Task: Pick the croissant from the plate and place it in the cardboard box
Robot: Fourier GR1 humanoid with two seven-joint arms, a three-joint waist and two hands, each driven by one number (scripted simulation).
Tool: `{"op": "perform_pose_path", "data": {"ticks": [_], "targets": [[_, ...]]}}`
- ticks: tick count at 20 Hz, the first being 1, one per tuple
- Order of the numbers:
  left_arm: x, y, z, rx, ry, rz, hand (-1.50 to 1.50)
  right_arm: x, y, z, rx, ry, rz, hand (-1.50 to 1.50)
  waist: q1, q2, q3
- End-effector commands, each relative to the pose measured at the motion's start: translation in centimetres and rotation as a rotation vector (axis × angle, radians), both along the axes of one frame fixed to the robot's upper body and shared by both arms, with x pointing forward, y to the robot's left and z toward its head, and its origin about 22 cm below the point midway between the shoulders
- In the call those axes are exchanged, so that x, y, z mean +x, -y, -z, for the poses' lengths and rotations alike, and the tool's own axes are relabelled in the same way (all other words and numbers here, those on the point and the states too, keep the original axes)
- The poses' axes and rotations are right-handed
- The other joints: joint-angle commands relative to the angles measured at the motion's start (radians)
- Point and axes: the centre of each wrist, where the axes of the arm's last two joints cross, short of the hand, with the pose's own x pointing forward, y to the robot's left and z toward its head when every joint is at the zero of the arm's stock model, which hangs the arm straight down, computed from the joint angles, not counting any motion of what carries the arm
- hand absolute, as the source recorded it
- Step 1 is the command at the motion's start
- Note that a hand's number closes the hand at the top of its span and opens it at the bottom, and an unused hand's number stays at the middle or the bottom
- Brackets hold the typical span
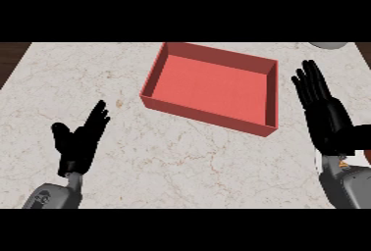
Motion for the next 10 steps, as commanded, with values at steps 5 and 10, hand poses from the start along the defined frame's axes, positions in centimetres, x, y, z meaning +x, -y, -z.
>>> {"op": "perform_pose_path", "data": {"ticks": [5,10], "targets": [[-0.6,-5.1,-2.1,0.293,0.116,-0.042,0.00,-0.4,1.3,-5.0,-0.180,0.282,-0.390,-1.50,-0.017,-0.032,0.010],[-2.0,-3.4,-0.9,0.286,0.121,-0.030,0.00,-2.8,8.5,2.2,-0.489,0.231,0.022,-1.50,-0.035,-0.026,0.010]]}}
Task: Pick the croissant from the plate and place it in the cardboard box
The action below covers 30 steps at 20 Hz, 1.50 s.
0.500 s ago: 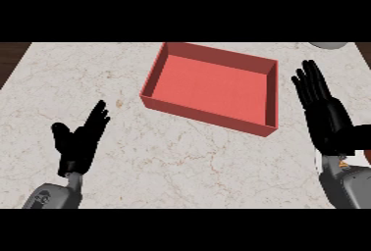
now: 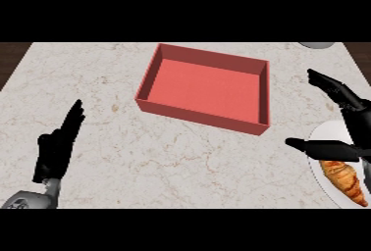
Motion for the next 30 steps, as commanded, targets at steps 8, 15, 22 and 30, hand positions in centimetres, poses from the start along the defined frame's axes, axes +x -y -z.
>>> {"op": "perform_pose_path", "data": {"ticks": [8,15,22,30], "targets": [[-1.7,-0.3,1.0,0.064,0.027,0.002,0.00,-2.9,10.2,2.2,-0.255,0.065,-0.027,-1.50,0.007,0.005,0.003],[-1.9,-0.1,1.0,0.071,0.034,0.009,0.00,-3.7,13.0,-4.2,-0.807,-0.084,-0.056,-1.50,0.008,0.004,0.000],[-2.7,0.1,1.1,0.045,0.019,0.002,0.00,-5.7,9.2,-3.2,-1.111,-0.335,-0.124,-1.50,0.004,0.000,0.000],[-1.9,-1.6,1.8,0.067,0.015,0.009,0.00,-7.1,7.1,-1.6,-1.165,-0.411,-0.059,-1.50,-0.001,0.003,0.003]]}}
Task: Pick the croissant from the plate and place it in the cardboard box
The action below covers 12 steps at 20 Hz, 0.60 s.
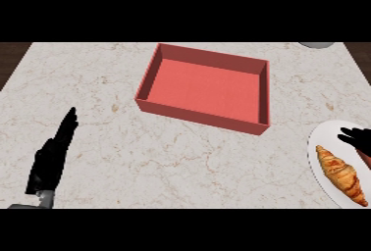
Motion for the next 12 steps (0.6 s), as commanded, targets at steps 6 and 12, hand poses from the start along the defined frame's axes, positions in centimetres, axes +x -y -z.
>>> {"op": "perform_pose_path", "data": {"ticks": [6,12], "targets": [[0.1,1.0,0.1,-0.009,-0.012,0.015,0.00,-0.9,-2.1,2.5,-0.071,0.018,0.085,-1.50,0.004,0.001,0.001],[-0.3,0.4,-0.5,0.013,0.014,-0.016,0.00,-1.2,-0.9,4.3,-0.115,-0.006,0.113,-1.50,0.005,0.002,0.001]]}}
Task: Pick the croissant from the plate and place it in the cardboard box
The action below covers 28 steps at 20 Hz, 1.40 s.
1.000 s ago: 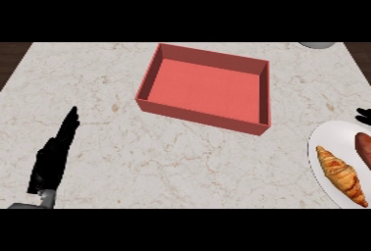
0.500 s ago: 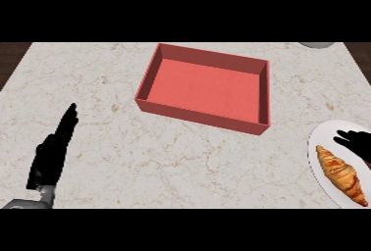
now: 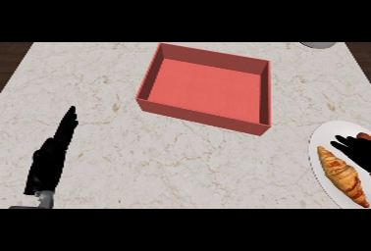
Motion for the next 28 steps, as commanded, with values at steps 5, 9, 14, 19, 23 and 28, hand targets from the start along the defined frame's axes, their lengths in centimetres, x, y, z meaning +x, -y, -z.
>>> {"op": "perform_pose_path", "data": {"ticks": [5,9,14,19,23,28], "targets": [[0.6,0.6,-0.3,0.016,-0.027,-0.016,0.00,0.7,0.5,1.9,-0.017,-0.005,-0.003,-1.50,0.001,0.001,0.000],[-0.5,0.0,0.7,-0.024,-0.001,-0.009,0.00,-0.3,0.5,2.6,-0.009,0.002,0.003,-1.50,-0.001,0.000,0.000],[1.0,-2.0,1.3,-0.007,0.012,-0.003,0.00,-0.4,0.1,4.4,0.003,-0.001,0.013,-1.50,-0.002,0.001,0.000],[1.4,-1.9,-1.5,0.006,-0.019,0.004,0.00,1.0,0.2,5.1,0.003,-0.001,0.018,-1.50,0.002,0.001,0.000],[1.3,0.2,1.1,0.005,0.006,0.003,0.00,1.1,0.0,5.9,0.019,0.000,0.027,-1.50,0.000,0.001,0.000],[-0.1,0.1,0.0,0.005,0.012,0.001,0.00,0.4,-0.3,5.1,-0.006,-0.003,0.021,-1.50,0.000,0.000,0.000]]}}
